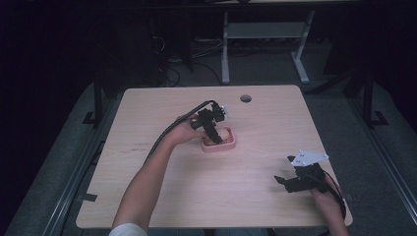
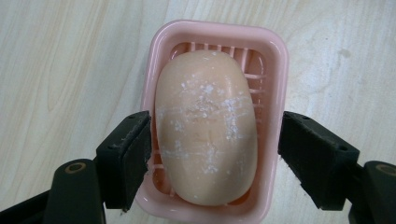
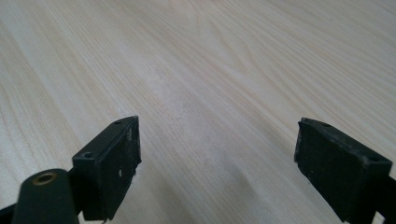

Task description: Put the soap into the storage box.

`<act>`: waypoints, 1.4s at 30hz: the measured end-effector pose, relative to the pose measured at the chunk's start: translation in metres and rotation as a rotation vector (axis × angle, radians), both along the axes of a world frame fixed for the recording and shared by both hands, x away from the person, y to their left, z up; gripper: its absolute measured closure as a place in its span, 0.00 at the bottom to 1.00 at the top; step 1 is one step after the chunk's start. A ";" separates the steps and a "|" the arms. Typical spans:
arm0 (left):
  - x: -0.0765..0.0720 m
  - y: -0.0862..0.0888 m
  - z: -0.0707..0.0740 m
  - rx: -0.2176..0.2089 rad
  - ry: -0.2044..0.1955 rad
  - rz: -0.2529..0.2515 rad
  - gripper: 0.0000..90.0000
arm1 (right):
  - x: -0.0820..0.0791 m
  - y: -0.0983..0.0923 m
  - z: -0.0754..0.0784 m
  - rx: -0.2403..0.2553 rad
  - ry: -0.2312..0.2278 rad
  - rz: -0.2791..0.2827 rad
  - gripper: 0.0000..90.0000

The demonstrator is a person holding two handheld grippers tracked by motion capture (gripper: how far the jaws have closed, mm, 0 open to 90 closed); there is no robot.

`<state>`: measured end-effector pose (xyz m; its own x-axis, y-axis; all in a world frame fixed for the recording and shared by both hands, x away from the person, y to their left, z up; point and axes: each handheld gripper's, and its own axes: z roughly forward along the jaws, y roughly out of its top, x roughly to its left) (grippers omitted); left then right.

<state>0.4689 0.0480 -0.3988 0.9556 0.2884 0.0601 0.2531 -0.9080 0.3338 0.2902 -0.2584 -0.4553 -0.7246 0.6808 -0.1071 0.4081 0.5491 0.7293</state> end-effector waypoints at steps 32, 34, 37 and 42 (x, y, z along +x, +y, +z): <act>-0.028 0.021 0.006 -0.040 -0.020 -0.001 0.27 | 0.001 0.002 -0.001 -0.016 0.001 -0.004 0.16; -0.030 0.023 0.007 -0.044 -0.015 0.003 0.27 | 0.001 0.002 -0.001 -0.017 0.000 -0.008 0.16; -0.031 0.024 0.008 -0.043 -0.017 -0.002 0.27 | 0.001 0.003 -0.001 -0.013 0.001 -0.011 0.16; -0.037 0.026 0.010 -0.052 -0.026 -0.005 0.26 | 0.000 0.003 0.000 -0.012 -0.006 -0.020 0.16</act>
